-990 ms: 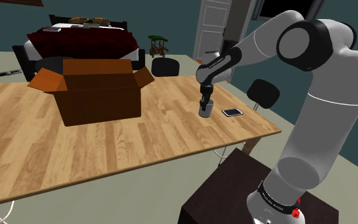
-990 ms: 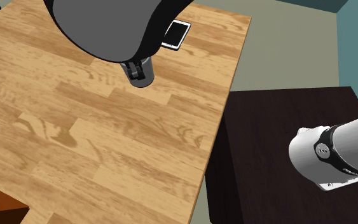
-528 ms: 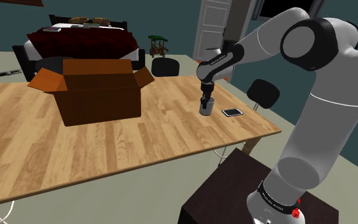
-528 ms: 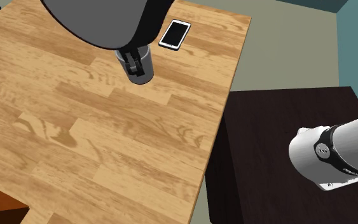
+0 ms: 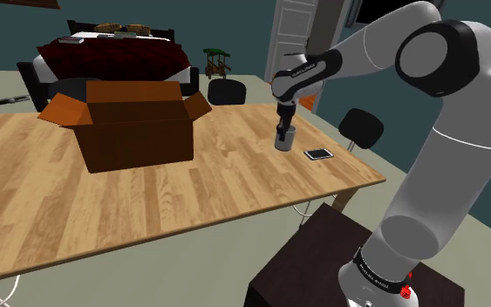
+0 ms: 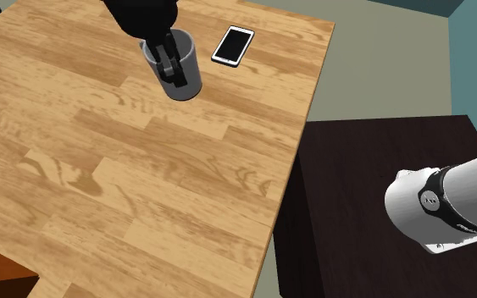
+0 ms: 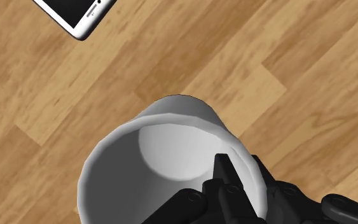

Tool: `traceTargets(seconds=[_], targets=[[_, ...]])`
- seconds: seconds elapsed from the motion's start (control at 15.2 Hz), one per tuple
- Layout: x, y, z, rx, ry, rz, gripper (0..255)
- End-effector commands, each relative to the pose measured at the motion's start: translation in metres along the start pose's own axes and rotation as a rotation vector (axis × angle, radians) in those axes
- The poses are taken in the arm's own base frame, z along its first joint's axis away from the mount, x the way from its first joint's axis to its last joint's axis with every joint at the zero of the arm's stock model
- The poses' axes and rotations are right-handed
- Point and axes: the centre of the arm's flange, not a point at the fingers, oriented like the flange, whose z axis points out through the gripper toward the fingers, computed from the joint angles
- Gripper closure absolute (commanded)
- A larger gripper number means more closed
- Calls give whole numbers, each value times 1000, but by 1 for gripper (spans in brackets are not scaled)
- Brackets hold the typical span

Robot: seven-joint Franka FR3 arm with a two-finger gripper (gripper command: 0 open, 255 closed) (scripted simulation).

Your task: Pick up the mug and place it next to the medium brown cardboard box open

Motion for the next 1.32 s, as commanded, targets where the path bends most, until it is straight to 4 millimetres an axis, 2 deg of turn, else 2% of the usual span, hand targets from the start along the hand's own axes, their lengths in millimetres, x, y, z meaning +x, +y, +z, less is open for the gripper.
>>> traceTargets(seconds=[0.0, 1.25], targets=[[-1, 1, -10, 0, 0, 0, 255], [-9, 9, -110, 0, 0, 0, 255]])
